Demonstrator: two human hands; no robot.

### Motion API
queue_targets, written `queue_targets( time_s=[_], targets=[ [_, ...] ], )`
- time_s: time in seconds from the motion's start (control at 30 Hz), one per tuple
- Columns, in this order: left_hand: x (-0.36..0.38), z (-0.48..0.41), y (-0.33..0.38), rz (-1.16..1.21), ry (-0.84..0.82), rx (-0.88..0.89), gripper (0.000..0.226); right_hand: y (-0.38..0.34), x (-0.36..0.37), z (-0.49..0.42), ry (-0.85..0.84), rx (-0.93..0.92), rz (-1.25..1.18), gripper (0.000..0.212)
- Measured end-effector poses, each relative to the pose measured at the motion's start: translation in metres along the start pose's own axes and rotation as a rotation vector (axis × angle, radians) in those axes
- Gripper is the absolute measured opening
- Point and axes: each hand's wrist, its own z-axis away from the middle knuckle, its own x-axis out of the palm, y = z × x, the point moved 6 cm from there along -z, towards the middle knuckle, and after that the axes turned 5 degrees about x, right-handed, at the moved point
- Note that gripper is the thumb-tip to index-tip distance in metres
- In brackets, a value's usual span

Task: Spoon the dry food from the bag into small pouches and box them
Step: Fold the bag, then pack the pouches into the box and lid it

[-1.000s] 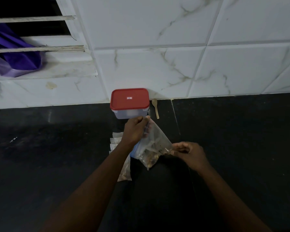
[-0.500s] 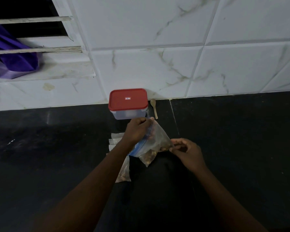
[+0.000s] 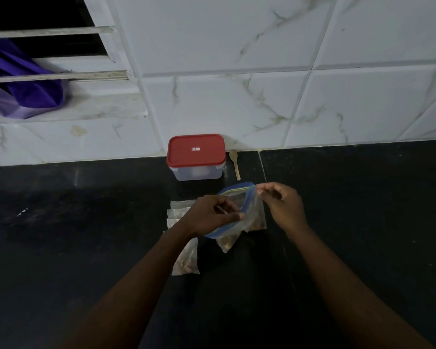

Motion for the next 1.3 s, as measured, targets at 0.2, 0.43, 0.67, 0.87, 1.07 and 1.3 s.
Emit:
queue_targets(
  time_s=[0.2,0.43,0.67,0.87,1.07,1.3],
  targets=[
    [0.000,0.015,-0.022,-0.099,-0.070,-0.028,0.012,0.021,-0.003,0.002,0.113,0.200,-0.325,0.020],
    [-0.007,0.008,-0.009,0.137,0.137,-0.036,0.014,0.050,0.022,0.044,0.146,0.316,-0.358,0.024],
    [0.003,0.001,-0.004,0.597,0.219,-0.227,0.010,0.053,0.048,0.072,-0.134,0.110,0.083,0.043],
    [0.002,0.007,-0.013,0.777,0.320,-0.360,0.018,0.056,0.035,0.070,-0.048,0.057,0.144,0.035],
    [-0.005,0.012,-0.002,0.090,0.184,-0.136,0.044,0.047,0.015,0.065,0.087,0.075,-0.032,0.027],
    [-0.003,0.020,-0.002,-0.054,0.240,-0.015,0.014,0.048,0.016,0.067,0.122,0.010,-0.054,0.020]
  ],
)
